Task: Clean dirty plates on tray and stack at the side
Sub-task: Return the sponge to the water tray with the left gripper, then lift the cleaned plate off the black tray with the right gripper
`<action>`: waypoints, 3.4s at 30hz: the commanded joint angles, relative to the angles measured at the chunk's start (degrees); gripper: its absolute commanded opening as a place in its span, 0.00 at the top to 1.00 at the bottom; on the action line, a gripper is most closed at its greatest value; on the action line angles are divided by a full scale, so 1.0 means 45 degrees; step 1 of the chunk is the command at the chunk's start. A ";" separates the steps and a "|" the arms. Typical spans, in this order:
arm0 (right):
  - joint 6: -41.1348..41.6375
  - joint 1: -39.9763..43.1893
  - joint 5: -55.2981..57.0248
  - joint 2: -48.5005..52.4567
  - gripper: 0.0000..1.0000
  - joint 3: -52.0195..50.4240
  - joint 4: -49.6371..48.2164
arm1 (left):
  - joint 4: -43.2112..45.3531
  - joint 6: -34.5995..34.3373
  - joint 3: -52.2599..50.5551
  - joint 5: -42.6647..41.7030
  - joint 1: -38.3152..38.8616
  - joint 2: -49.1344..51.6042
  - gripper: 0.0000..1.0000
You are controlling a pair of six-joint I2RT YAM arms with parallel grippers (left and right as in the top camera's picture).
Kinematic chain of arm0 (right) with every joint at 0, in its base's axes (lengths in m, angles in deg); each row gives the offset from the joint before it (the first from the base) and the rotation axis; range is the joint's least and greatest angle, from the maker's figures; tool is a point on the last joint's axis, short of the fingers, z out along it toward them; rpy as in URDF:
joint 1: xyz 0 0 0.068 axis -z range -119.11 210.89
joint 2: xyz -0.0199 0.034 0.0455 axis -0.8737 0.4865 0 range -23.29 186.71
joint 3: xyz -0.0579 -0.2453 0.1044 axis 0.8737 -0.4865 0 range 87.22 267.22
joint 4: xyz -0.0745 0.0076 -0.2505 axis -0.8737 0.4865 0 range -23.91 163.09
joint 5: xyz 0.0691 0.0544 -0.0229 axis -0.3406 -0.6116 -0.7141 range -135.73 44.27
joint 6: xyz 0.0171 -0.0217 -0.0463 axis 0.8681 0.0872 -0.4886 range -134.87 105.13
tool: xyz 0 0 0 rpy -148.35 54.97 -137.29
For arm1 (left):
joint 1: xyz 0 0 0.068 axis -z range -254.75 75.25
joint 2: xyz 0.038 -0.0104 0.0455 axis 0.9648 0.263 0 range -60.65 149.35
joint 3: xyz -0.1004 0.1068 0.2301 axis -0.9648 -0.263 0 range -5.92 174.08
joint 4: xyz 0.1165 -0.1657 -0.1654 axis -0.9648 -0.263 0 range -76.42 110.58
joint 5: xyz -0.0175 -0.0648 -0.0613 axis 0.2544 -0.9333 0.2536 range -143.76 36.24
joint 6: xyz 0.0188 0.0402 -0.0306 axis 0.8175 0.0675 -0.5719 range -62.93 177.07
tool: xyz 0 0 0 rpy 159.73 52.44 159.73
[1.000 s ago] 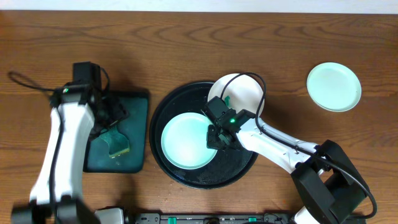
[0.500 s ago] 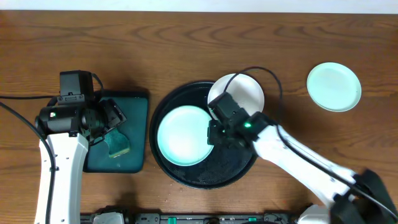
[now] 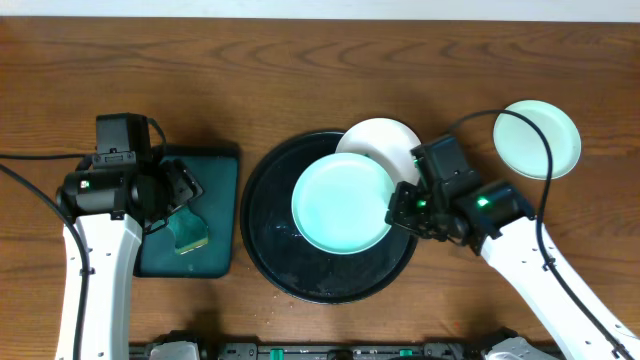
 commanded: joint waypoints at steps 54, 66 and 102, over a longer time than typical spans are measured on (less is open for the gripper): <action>-0.4590 -0.2365 -0.0321 0.4867 0.99 0.3113 -0.2259 | -0.0481 -0.1467 0.0000 0.0534 -0.5576 0.1001 0.20; -0.5523 -0.3045 0.0044 0.8539 0.98 0.9602 0.0010 | -0.0544 -0.1462 0.0000 0.0063 -0.6217 0.1001 0.20; -0.9704 -0.8510 1.4280 1.1298 0.99 1.5198 -0.1753 | -0.0986 -0.1263 0.0000 -0.0991 -0.8238 0.1001 0.20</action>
